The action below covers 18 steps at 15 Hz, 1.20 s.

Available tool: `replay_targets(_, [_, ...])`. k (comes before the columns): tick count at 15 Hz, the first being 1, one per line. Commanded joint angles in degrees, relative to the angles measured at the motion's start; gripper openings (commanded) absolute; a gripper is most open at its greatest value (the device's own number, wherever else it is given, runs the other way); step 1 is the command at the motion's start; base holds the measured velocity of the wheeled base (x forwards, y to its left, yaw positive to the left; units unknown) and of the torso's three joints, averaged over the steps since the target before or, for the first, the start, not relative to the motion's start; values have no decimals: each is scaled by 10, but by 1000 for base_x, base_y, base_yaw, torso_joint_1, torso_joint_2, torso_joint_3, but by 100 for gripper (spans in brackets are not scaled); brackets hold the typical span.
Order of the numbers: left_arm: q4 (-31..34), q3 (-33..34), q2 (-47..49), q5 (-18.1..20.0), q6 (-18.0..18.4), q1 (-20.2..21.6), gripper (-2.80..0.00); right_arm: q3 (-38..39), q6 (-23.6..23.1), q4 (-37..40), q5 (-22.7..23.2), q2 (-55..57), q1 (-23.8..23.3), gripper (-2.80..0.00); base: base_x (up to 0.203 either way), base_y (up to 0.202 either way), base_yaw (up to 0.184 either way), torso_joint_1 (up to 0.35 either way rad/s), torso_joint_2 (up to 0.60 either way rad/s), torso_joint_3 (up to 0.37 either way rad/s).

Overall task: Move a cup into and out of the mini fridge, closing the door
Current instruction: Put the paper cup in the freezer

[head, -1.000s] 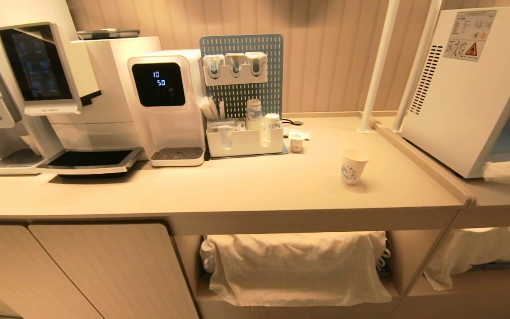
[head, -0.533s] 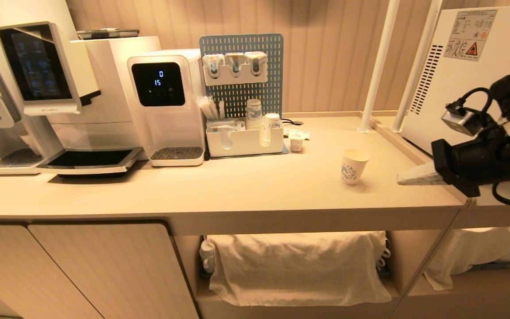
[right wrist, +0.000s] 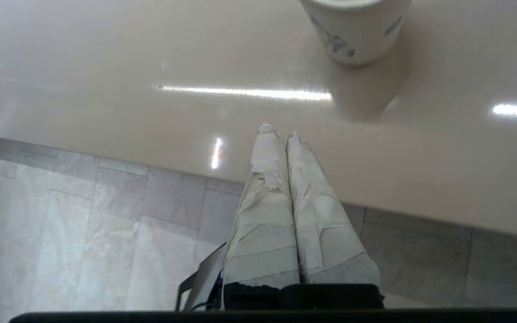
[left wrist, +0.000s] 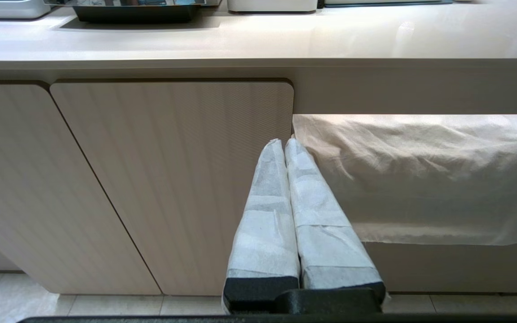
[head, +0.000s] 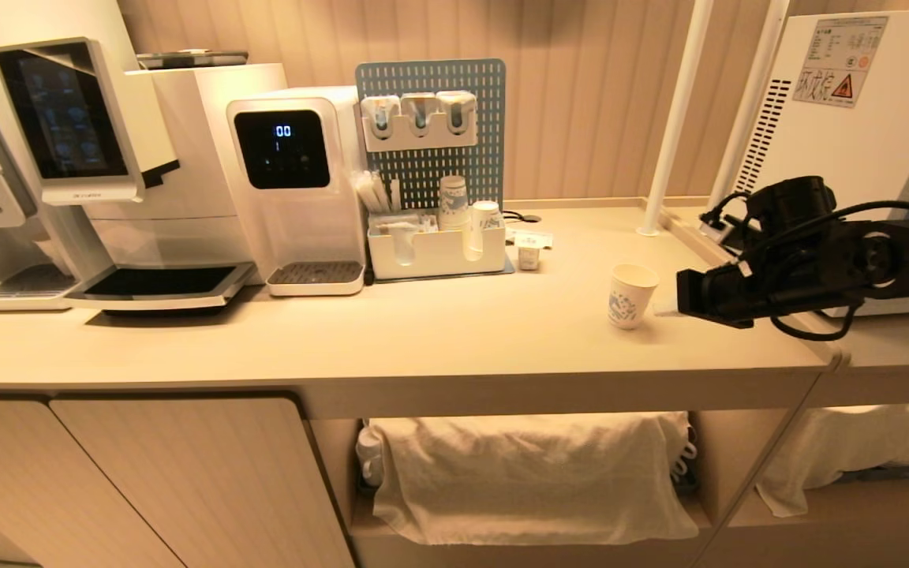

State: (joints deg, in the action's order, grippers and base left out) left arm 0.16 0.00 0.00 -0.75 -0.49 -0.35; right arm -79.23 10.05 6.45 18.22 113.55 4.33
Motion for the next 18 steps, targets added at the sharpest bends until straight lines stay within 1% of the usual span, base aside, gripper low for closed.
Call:
replay_targets(1, [0,1,0,0,0,0,-280,-3,-37,-34,-3,33,1,-280,0,0,0,0,0,0])
replay_targets(2, [0,1,0,0,0,0,-280,5,-60,-59,-6,36,1,-280,0,0,0,0,0,0])
replay_targets(5, [0,1,0,0,0,0,-280,15,-69,-90,-9,61,1,-280,0,0,0,0,0,0])
replay_targets(6, [0,1,1,0,0,0,-280,16,-72,-103,-27,70,2,-280,0,0,0,0,0,0])
replay_targets(9, [0,1,0,0,0,0,-280,34,-74,-126,-125,82,10,-280,0,0,0,0,0,0])
replay_targets(10, [0,1,0,0,0,0,-280,39,-74,-133,-140,81,13,-280,0,0,0,0,0,0])
replay_targets(13, [0,1,1,0,0,0,-280,42,-98,-155,-145,78,13,-280,0,0,0,0,0,0])
replay_targets(16, [0,1,0,0,0,0,-280,44,-100,-169,-144,79,18,-280,0,0,0,0,0,0])
replay_targets(18, [0,1,0,0,0,0,-280,50,-100,-192,-144,77,23,-280,0,0,0,0,0,0])
